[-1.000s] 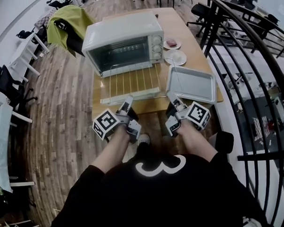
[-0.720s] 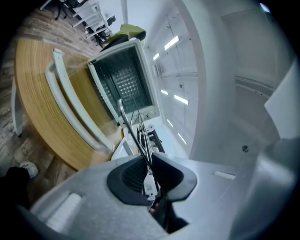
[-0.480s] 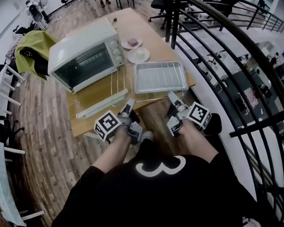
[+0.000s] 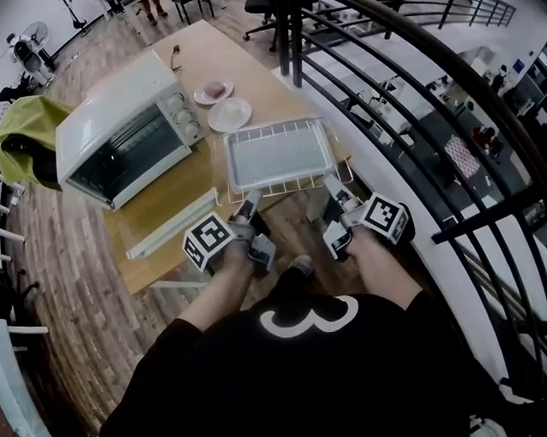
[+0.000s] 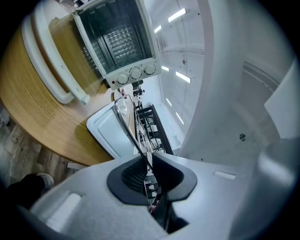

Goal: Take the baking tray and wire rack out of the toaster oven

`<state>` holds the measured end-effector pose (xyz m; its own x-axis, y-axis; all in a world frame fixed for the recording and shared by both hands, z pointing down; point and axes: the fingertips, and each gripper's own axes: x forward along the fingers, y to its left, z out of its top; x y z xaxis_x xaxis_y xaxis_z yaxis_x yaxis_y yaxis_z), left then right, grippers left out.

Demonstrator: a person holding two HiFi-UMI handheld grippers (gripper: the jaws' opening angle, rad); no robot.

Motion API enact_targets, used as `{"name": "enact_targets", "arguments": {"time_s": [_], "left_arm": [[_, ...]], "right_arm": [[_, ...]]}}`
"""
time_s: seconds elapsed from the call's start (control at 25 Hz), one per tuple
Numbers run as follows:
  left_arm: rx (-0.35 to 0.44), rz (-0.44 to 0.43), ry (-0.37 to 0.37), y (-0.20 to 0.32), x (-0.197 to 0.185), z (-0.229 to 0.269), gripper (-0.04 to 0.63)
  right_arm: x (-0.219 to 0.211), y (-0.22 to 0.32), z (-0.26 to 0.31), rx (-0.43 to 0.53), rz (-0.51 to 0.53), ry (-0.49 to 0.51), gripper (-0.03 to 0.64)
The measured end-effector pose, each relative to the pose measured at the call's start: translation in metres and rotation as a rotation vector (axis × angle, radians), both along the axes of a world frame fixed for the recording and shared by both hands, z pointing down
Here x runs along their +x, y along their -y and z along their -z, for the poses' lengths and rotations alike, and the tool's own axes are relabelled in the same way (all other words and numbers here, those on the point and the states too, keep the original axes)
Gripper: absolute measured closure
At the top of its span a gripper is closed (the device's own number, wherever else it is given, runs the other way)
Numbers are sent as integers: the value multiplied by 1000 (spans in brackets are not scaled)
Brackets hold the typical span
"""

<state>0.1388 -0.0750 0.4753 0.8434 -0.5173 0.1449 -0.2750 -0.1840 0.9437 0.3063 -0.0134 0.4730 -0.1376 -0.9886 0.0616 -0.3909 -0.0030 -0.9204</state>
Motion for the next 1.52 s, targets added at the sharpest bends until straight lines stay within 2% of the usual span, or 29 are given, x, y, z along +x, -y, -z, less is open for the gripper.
{"name": "enact_targets", "arguments": {"time_s": [0.4, 0.72, 0.84, 1.0, 1.12, 1.52], "left_arm": [[-93, -16, 49, 42, 19, -47, 554], [-139, -32, 66, 59, 25, -81, 554], [-183, -39, 82, 60, 27, -95, 554], [-281, -36, 113, 54, 25, -118, 554], [-327, -34, 125, 46, 23, -130, 548], [-405, -34, 109, 64, 39, -139, 539]], "right_arm": [[19, 42, -48, -98, 0, 30, 568], [26, 61, -82, -135, 6, 49, 568], [28, 63, -96, -165, 16, 63, 571], [26, 60, -122, -276, 56, 84, 569], [24, 59, -133, -317, 76, 96, 568], [40, 80, -141, -337, 68, 126, 565]]}}
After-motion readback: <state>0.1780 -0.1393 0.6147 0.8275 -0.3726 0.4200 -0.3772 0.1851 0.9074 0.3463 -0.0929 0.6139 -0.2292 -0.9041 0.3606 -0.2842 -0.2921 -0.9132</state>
